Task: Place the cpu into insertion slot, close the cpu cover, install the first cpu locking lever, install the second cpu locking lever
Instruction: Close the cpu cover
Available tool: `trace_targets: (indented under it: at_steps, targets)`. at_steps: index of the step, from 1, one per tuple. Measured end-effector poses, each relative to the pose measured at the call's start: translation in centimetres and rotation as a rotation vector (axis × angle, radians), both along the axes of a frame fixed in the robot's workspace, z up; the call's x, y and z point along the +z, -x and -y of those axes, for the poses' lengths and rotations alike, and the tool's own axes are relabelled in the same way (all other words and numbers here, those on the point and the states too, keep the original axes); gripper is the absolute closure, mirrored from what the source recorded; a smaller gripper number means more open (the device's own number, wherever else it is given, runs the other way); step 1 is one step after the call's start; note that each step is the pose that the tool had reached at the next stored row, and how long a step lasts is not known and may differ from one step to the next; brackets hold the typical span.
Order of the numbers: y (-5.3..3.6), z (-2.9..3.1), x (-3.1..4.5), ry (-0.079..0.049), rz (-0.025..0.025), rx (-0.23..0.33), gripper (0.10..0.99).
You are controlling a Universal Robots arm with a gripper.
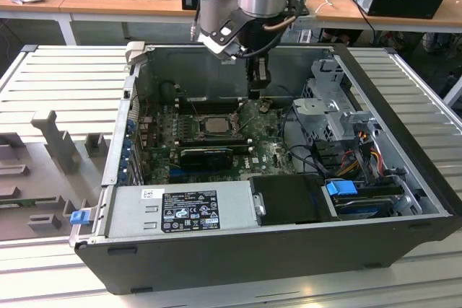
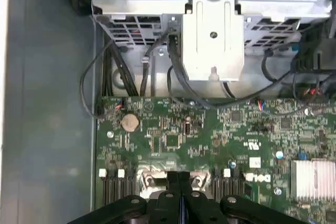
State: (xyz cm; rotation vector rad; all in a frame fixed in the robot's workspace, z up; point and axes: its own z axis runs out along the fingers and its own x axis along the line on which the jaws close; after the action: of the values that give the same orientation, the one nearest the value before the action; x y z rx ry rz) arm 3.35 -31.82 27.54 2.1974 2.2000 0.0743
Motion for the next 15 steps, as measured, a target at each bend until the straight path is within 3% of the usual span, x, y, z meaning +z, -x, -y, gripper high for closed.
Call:
trace_targets:
  at_steps: [1,5,15]
  targets:
    - [-1.13,0.00,-0.98,0.000,0.0000,0.000,0.980]
    - [-1.56,0.00,-2.08,0.000,0.0000,-0.001,0.980]
    - [-0.19,-0.01,-2.22,0.000,-0.0006,0.000,0.980]
